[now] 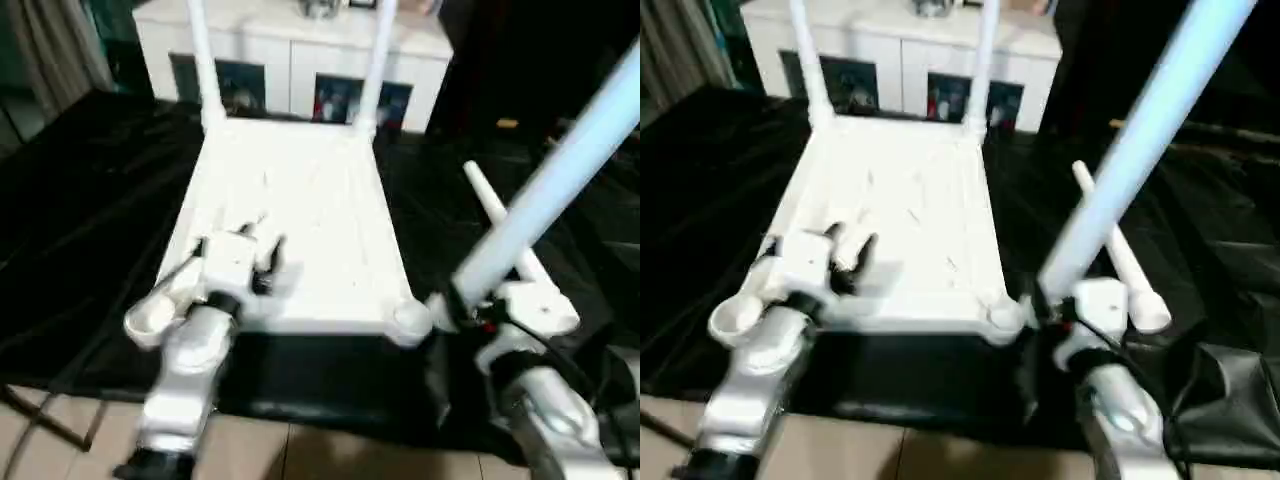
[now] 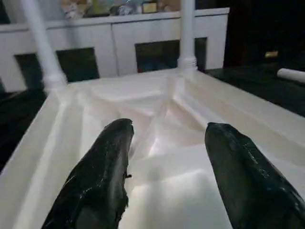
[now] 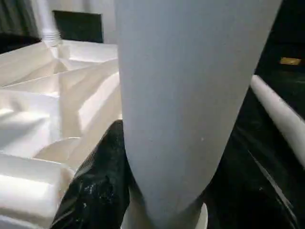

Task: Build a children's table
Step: Pick table leg

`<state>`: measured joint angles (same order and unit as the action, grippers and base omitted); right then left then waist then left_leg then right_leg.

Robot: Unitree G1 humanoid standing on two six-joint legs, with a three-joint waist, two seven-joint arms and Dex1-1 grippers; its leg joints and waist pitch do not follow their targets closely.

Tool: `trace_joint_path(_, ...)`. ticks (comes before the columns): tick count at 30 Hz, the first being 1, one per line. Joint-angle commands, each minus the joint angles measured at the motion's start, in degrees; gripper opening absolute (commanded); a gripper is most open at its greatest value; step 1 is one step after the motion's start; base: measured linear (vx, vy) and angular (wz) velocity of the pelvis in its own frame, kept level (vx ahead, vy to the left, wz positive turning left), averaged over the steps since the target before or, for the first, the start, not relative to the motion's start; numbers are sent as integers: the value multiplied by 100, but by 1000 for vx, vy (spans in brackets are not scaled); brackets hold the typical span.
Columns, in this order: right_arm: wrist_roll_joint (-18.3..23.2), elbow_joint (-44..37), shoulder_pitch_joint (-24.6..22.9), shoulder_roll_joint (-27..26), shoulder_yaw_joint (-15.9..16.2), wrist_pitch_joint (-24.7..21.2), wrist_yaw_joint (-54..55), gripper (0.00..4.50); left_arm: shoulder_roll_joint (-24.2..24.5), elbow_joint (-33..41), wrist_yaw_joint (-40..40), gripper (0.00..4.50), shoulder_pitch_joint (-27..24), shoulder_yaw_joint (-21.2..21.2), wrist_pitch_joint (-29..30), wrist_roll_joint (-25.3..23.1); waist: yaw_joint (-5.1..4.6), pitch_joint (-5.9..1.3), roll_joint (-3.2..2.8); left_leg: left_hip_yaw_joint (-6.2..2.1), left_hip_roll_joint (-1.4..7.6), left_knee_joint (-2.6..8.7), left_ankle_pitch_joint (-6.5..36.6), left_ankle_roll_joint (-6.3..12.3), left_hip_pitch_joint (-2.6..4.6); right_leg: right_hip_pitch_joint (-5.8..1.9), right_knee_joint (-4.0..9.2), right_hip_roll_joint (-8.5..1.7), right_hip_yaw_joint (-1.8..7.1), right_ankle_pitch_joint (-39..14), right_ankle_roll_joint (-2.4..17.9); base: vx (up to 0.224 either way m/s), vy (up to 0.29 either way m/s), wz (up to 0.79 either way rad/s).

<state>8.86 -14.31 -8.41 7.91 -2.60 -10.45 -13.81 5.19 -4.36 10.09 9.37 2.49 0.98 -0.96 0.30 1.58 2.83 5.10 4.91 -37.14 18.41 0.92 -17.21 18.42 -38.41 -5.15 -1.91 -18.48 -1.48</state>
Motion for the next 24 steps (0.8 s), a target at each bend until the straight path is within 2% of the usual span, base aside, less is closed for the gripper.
trace_joint_path(1, 41, 46, 86, 62, -167, 73, 42, 185, -30, 33, 77, 281, 54, 128, 4, -42, 250, -173, 150, 86, 43, -129, -356, 1611, -410, -682, 928, -696, 821, 172, 1049, 0, 0, 0)
trace_joint_path(2, 50, 71, 104, 57, -192, 86, 50, 185, -15, 28, 73, 281, 67, 124, 4, -27, 359, -198, 89, -30, 277, -426, -317, 861, -691, -964, 963, -1013, 939, 75, 1548, 65, -2, 8)
trace_joint_path(3, 44, 90, 115, 60, -206, 100, 54, 185, -3, 7, 78, 281, 86, 121, -8, -17, 392, -93, 36, -39, 375, -296, -556, 333, -703, -819, 996, -769, 703, 117, 1950, 65, -2, 8)
trace_joint_path(4, 39, 98, 117, 61, -218, 108, 51, 185, 2, -9, 85, 281, 97, 127, -23, -1, 394, -89, -31, -15, 406, -95, -734, 240, -640, -777, 991, -581, 527, -16, 2038, 56, 3, 3)
trace_joint_path(5, 40, 101, 119, 59, -225, 112, 52, 185, 4, -15, 91, 281, 103, 129, -29, 8, 361, -147, -255, 53, 511, 368, -1073, 283, -464, -733, 935, -215, 125, -366, 1846, 77, 41, -1)
trace_joint_path(6, 43, 103, 121, 55, -236, 117, 53, 185, 5, -24, 99, 281, 111, 131, -36, 20, 175, -99, -368, -189, 755, 697, -328, 692, -203, -467, 652, 172, -132, -606, 1397, 77, 41, -1)
trace_joint_path(7, 100, 81, 118, 33, -265, 113, 58, 185, 8, -49, 119, 281, 131, 140, -43, 30, 97, -224, -494, -427, 938, 689, -130, 1002, 246, -171, 333, 221, -214, -484, 1236, 130, 46, 7)
trace_joint_path(8, 121, 63, 113, 26, -282, 113, 64, 185, 4, -63, 137, 281, 142, 143, -49, 46, -81, -356, -484, -829, 1197, 641, -390, 1957, 681, 328, -139, 165, -198, -352, 665, 111, 20, 7)
trace_joint_path(9, 213, -2, 65, 24, -307, 49, 47, 185, -15, -81, 178, 281, 157, 150, -57, 65, -17, -302, -474, -809, 1215, 592, -847, 2519, 552, 514, -338, 84, -153, -255, 115, 111, 20, 7)
trace_joint_path(10, 244, -20, 47, 25, -311, 18, 31, 185, -19, -82, 187, 281, 159, 154, -57, 70, -47, -294, -384, -777, 1251, 620, -981, 2673, 506, 583, -364, 19, -99, -112, -49, 67, 13, -3)
trace_joint_path(11, 263, -51, 10, 29, -314, -11, 19, 185, -28, -87, 200, 281, 160, 160, -51, 88, -24, -235, -319, -574, 1108, 729, -831, 2650, 315, 561, -289, -26, -38, 224, -160, 54, -14, -1)
trace_joint_path(12, 255, -85, -37, 26, -314, -28, 31, 185, -39, -99, 208, 281, 155, 165, -37, 108, -20, -219, -179, -78, 904, 623, -62, 1903, 306, 509, 240, -157, 160, 538, 193, 54, -14, -1)
trace_joint_path(13, 277, -126, -87, 18, -319, -49, 31, 185, -45, -108, 215, 281, 145, 180, -40, 123, -3, -211, -10, 192, 711, 555, 610, 1355, 257, 353, 483, -180, 336, 311, 417, 78, -79, -5)
trace_joint_path(14, 328, -217, -170, 11, -325, -76, 18, 185, -99, -96, 347, 281, 94, 176, -148, 308, 280, -175, 157, 473, 41, -112, 1023, 607, -101, -236, 995, -391, 1159, -1274, 1206, 121, -80, -29)
trace_joint_path(15, 361, -241, -189, 3, -342, -85, 3, 185, -98, -64, 392, 281, 68, 193, -118, 340, 538, -176, 136, 189, 178, -327, 260, 61, -376, -529, 978, -598, 1533, -1217, 1692, 121, -80, -29)
trace_joint_path(16, 389, -271, -209, 4, -365, -90, -14, 185, -82, -15, 451, 281, 24, 230, -69, 364, 512, -102, 287, 13, 224, -269, -284, 178, -658, -594, 819, -665, 1248, -301, 1542, 102, -37, -35)
trace_joint_path(17, 389, -277, -218, 38, -369, -91, -52, 185, -66, 8, 498, 281, -16, 254, -21, 385, 429, -172, 129, -52, 301, 56, -1224, -97, -556, -378, 598, -382, 897, 1331, 1330, 52, -41, -13)
trace_joint_path(18, 384, -259, -209, 117, -366, -116, -115, 185, -62, -3, 505, 281, -68, 201, 86, 413, 391, -216, 19, 17, 361, 428, -1859, -103, -390, -167, 501, -43, 567, 2214, 1026, 52, -41, -13)
trace_joint_path(19, 380, -255, -206, 128, -365, -116, -122, 185, -63, -8, 502, 281, -73, 191, 97, 417, 327, -154, -55, -28, 480, 546, -1633, 81, -416, -57, 480, 1, 494, 2226, 894, 0, 0, 0)
trace_joint_path(20, 412, -213, -149, 233, -373, -120, -208, 185, -111, -27, 419, 281, -112, 27, 223, 505, 278, -153, -56, -17, 604, 522, -868, 13, -336, 5, 502, 3, 470, 1581, 860, 0, 0, 0)
trace_joint_path(21, 462, -212, -128, 242, -384, -132, -237, 185, -121, -23, 390, 281, -109, -21, 234, 530, 317, -226, -98, -5, 717, 525, -378, 5, -221, 14, 508, -110, 491, 1307, 1103, 0, 0, 0)
trace_joint_path(22, 502, -206, -101, 249, -394, -151, -258, 185, -107, -26, 359, 281, -99, -59, 212, 522, 298, -196, -93, -19, 770, 574, -273, -13, -237, 16, 499, -127, 465, 1278, 1207, 0, 0, 0)
trace_joint_path(23, 534, -168, -27, 251, -398, -189, -264, 185, -73, -28, 280, 281, -89, -124, 161, 487, 275, -175, -56, 12, 803, 628, -70, -34, -261, 8, 540, -132, 417, 1164, 1294, 0, 0, 0)
trace_joint_path(24, 536, -146, 6, 251, -392, -205, -254, 185, -49, -29, 240, 281, -85, -135, 119, 445, 279, -148, -23, 39, 788, 650, 178, -73, -278, 5, 564, -153, 414, 893, 1294, 0, 0, 0)
